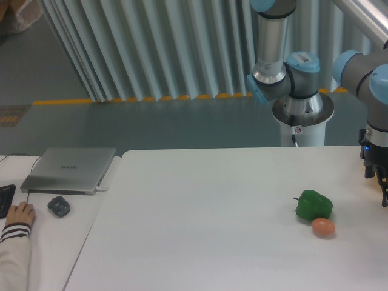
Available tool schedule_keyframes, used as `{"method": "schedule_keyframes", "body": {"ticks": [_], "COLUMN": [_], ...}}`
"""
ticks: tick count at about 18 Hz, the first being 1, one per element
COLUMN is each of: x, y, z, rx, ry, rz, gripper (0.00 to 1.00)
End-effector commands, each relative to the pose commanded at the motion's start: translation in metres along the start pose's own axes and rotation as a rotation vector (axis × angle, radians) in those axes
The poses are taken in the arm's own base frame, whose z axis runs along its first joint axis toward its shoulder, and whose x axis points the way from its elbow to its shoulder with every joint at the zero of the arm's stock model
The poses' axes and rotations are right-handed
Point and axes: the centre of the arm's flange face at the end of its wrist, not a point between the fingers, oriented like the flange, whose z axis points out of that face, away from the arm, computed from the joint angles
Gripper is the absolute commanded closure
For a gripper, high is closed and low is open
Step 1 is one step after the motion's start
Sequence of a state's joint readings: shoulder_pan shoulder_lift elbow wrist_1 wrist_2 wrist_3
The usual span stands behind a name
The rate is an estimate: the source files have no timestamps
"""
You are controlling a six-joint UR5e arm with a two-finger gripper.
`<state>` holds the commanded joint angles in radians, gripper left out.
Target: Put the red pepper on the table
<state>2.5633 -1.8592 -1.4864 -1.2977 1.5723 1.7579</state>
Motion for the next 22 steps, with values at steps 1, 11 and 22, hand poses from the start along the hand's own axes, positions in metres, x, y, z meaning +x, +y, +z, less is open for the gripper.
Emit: {"method": "schedule_keyframes", "body": {"ticks": [1, 11, 22], "x": [0.0, 0.003, 0.008], "y": [0.0, 0.0, -0.004], "z": [0.0, -0.002, -0.014], "rx": [-0.001, -0.01, -0.001], "ry": [0.0, -0.001, -0.026], "rz": [0.0, 0.0, -0.041], "gripper": [0.0, 0.0, 0.0]}}
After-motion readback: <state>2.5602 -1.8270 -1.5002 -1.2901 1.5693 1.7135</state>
